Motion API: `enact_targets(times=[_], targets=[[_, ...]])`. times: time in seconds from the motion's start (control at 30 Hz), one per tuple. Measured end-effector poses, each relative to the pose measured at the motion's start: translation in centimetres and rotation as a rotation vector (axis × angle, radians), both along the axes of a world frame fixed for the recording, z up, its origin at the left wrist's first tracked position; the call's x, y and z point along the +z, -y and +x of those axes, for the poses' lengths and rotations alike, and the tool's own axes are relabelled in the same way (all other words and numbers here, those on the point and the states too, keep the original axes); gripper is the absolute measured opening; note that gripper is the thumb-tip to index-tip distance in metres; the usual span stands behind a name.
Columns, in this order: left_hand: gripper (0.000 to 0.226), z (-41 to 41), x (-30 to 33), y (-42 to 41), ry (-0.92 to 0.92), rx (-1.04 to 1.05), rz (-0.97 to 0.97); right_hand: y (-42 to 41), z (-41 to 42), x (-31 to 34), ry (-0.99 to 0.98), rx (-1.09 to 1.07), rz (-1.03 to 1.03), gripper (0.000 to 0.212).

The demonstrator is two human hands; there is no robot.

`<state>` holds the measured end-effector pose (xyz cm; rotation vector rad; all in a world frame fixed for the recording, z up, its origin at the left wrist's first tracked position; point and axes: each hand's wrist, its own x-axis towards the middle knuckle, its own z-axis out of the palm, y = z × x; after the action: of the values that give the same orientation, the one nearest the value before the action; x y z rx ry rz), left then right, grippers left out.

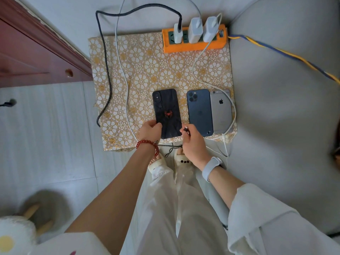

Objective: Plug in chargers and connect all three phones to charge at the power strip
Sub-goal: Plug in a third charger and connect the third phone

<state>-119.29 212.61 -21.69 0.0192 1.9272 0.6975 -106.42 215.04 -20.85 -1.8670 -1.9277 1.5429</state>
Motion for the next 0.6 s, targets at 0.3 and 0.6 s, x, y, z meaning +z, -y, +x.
enact_targets(times=[0.3, 0.6], targets=[[0.018, -0.7, 0.6, 0.7, 0.219, 0.042, 0.133, 0.3, 1.1, 1.8, -0.102, -0.144, -0.001, 0.019], [0.016, -1.8, 2.8, 1.9, 0.424, 0.399, 0.219, 2.5, 1.2, 5.0, -0.101, 0.063, -0.088, 0.010]])
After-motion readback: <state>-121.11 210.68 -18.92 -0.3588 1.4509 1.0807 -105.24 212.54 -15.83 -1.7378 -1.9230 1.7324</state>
